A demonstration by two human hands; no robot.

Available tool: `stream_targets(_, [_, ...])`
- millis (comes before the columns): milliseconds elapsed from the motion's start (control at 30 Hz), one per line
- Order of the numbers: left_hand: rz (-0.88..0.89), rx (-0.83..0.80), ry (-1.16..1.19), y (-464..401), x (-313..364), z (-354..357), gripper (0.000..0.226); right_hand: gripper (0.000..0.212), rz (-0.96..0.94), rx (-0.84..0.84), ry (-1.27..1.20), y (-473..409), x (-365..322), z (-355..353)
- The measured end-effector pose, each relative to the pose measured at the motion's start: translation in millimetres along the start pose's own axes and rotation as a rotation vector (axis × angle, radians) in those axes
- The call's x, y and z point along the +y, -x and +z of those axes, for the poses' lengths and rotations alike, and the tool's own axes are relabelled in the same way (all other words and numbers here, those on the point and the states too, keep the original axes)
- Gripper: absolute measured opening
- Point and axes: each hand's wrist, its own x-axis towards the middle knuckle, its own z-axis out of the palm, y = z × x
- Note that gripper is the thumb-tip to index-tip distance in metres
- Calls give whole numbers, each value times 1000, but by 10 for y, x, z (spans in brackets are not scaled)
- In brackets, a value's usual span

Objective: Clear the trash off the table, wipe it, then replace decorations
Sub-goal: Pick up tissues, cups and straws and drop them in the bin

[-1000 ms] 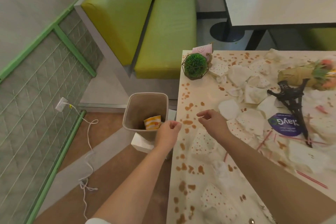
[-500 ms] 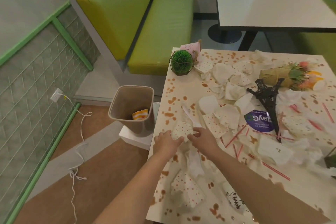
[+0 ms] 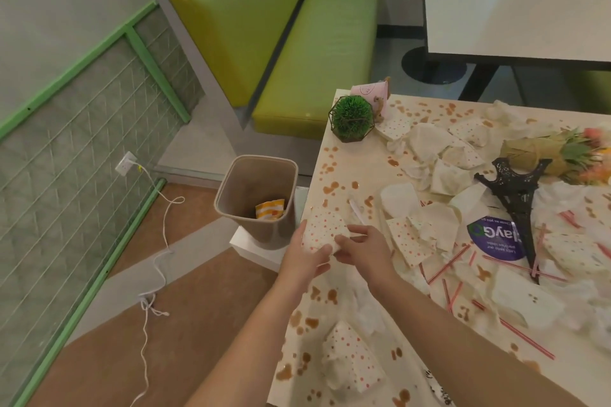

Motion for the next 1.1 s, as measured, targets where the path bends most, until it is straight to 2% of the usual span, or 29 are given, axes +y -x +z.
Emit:
stream_targets(167, [108,80,99,-79,116,-287,66,30,-33,-36,6,-116,-91,258])
stream_targets(367, [10,333,146,-412,278,-742,56,19,-79,-13,103,-207,-143,488])
stream_targets(500, [3,393,89,-720,446,-1017,48,16,-80,26,132,-282,-111,540])
stream_targets(767, [-100,284,-89,-1041,478,-1127,59,9,-90,111,146,-379,-69,384])
stream_targets(933, [6,219,-263,-851,292,-844,15,8,-92,157,177,-324,-49,198])
stream_targets(1000, [39,165,-341,-752,240,-704,11,8,-94,173,203,-288,-44,118])
stream_targets(1100, [77,91,-381,-622,204,-500,18,7,-93,186,228,-253,-24,-6])
